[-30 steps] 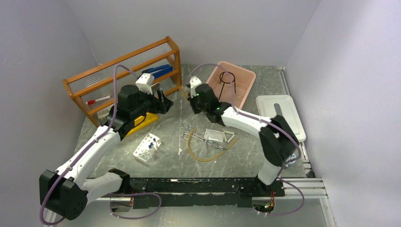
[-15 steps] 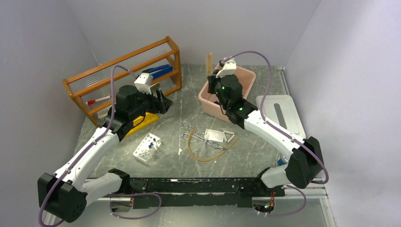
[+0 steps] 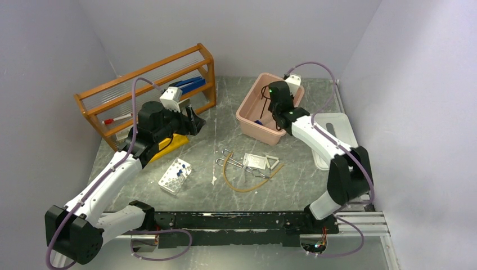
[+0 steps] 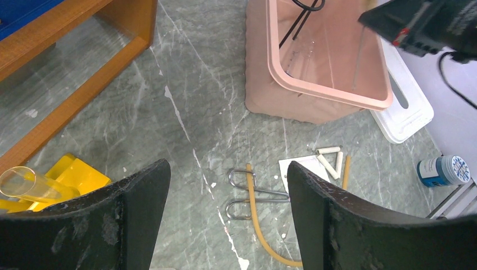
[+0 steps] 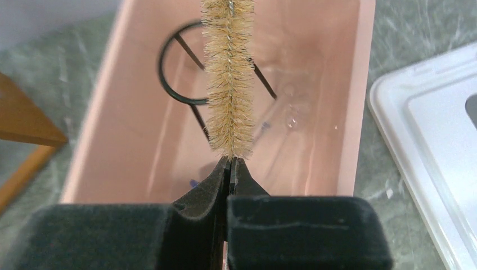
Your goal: Organize the chemistry lab equipment
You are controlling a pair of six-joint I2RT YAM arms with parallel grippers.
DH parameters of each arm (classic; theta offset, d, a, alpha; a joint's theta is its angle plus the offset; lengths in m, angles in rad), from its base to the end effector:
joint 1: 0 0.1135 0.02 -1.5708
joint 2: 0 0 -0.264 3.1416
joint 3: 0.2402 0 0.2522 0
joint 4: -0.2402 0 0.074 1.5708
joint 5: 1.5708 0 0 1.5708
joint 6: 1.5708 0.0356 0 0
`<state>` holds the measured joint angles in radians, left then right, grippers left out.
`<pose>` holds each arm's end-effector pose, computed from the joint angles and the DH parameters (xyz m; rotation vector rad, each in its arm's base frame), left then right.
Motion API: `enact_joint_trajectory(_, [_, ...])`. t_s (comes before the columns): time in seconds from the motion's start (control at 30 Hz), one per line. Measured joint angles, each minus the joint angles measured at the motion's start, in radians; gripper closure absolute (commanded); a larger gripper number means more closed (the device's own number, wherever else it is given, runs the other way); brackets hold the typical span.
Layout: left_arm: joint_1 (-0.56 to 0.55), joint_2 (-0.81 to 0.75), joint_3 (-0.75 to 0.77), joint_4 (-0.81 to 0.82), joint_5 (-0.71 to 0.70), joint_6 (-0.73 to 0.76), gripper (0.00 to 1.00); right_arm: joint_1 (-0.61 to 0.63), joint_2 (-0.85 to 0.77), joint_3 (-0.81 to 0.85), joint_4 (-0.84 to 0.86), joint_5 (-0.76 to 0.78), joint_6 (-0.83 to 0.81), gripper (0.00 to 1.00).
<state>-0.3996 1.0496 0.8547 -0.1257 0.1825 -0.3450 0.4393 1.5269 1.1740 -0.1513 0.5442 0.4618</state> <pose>0.2222 -0.1009 0.3195 0.1810 1.9353 -0.6744 0.3250 0.1324 0.2984 0.3467 1.9666 0.0116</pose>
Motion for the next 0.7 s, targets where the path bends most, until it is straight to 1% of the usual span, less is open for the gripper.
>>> enact_joint_trajectory(0.1, [0.0, 0.003, 0.0, -0.001, 0.0, 0.0, 0.2, -0.007, 0.084, 0.04, -0.081, 0.014, 0.029, 1.0])
enact_joint_trajectory(0.27, [0.0, 0.005, 0.0, -0.006, 0.0, 0.0, 0.21, -0.016, 0.174, 0.115, -0.208, 0.053, 0.077, 1.0])
enact_joint_trajectory(0.5, [0.0, 0.012, 0.0, -0.008, 0.0, 0.0, 0.21, -0.023, 0.243, 0.152, -0.282, 0.07, 0.101, 0.99])
enact_joint_trajectory(0.57, [0.0, 0.013, 0.0, -0.009, 0.0, 0.0, 0.21, -0.028, 0.27, 0.168, -0.298, 0.07, 0.107, 0.95])
enact_joint_trajectory(0.7, [0.0, 0.014, 0.0, -0.017, 0.0, 0.0, 0.21, -0.034, 0.309, 0.189, -0.319, 0.072, 0.119, 0.82])
